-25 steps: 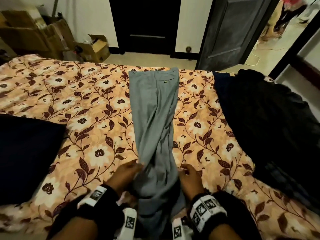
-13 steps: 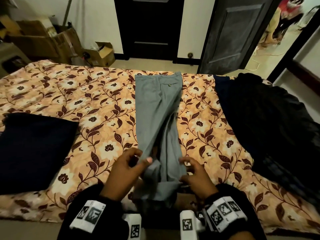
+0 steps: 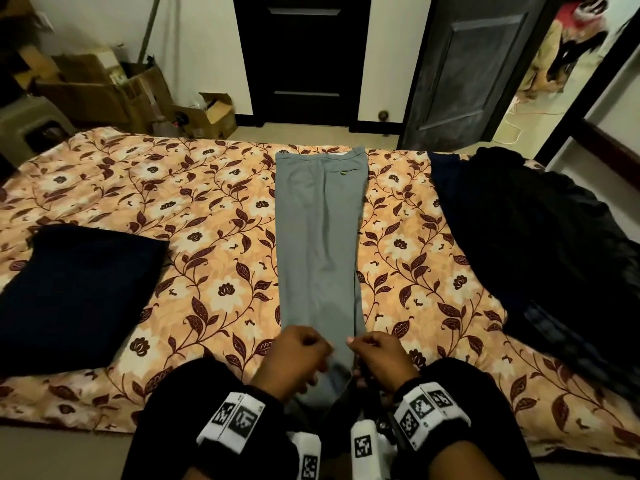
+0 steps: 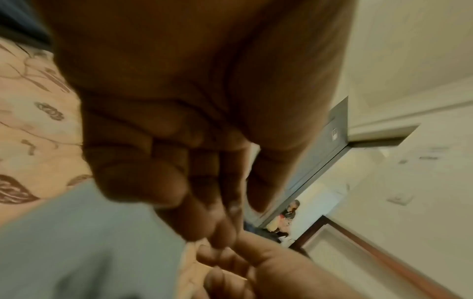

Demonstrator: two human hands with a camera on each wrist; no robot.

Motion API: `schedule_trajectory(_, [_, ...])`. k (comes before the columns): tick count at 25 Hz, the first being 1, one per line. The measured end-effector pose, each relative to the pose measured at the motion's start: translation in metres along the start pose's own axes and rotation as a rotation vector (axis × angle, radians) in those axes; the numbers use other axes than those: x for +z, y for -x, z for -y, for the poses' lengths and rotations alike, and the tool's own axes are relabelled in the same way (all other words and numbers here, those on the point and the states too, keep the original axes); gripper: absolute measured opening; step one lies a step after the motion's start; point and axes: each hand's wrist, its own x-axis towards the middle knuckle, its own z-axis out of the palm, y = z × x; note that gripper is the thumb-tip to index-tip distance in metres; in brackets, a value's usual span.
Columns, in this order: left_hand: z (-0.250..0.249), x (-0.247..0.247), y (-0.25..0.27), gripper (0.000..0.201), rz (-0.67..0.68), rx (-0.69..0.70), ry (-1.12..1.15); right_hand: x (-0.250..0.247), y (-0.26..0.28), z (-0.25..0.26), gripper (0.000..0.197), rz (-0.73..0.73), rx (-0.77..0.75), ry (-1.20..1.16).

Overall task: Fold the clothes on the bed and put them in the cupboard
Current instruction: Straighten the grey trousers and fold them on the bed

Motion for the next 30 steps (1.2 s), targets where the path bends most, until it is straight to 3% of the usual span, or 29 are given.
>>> schedule_trajectory(2, [0.028,0.001,-0.035,0.015,-0.272,-0.094,0.168,-0.001,-0.015,-0.014,0.018,-0.093,0.005,0.254])
schedule_trajectory(5, [0.061,0.019,-0.056,0.052,-0.290,-0.213,0.146,0.005,-0.023,-0.036,0.034,-0.039,0.072,0.295])
schedule_trajectory(6, [0.070,0.026,-0.059,0.061,-0.286,-0.247,0.177,0.009,-0.024,-0.041,0.023,-0.029,0.061,0.252])
schedule_trajectory(7, [0.074,0.031,-0.059,0.064,-0.267,-0.271,0.238,0.011,-0.022,-0.042,0.008,-0.036,0.008,0.236])
schedule_trajectory(9, [0.085,0.032,-0.062,0.049,-0.253,-0.293,0.358,0.011,-0.019,-0.037,0.023,-0.049,-0.064,0.205])
schedule_trajectory(11, [0.084,0.025,-0.062,0.034,-0.309,-0.287,0.411,0.008,-0.017,-0.029,0.017,-0.023,-0.074,-0.128])
schedule_trajectory(13, [0.082,0.023,-0.058,0.040,-0.228,-0.284,0.626,-0.003,-0.023,-0.033,0.013,0.017,-0.047,-0.616])
schedule_trajectory(15, [0.072,0.025,-0.049,0.032,-0.019,-0.273,0.782,-0.019,-0.032,-0.046,0.046,0.006,0.022,-0.836])
schedule_trajectory(16, [0.068,0.028,-0.045,0.025,0.029,-0.288,0.757,-0.023,-0.032,-0.052,0.056,0.009,0.057,-0.832])
schedule_trajectory(17, [0.065,0.031,-0.043,0.020,0.063,-0.305,0.705,-0.025,-0.030,-0.055,0.052,-0.028,0.086,-0.732])
schedule_trajectory(19, [0.059,0.038,-0.039,0.010,0.120,-0.270,0.646,-0.021,-0.030,-0.061,0.028,-0.147,0.088,-0.433])
schedule_trajectory(21, [0.060,0.040,-0.039,0.037,0.175,-0.196,0.760,-0.021,-0.029,-0.065,0.014,-0.304,0.083,-0.261])
schedule_trajectory(22, [0.057,0.035,-0.036,0.042,0.192,-0.180,0.804,-0.021,-0.030,-0.065,0.008,-0.343,0.074,-0.237])
schedule_trajectory(26, [0.079,0.020,-0.041,0.040,0.026,-0.313,0.686,-0.021,-0.029,-0.060,0.004,-0.457,0.043,-0.367])
schedule_trajectory(28, [0.087,0.023,-0.050,0.034,-0.144,-0.278,0.456,-0.023,-0.029,-0.057,0.006,-0.454,0.032,-0.545])
schedule_trajectory(30, [0.080,0.034,-0.054,0.054,-0.221,-0.186,0.130,-0.027,-0.029,-0.056,0.011,-0.413,0.046,-0.595])
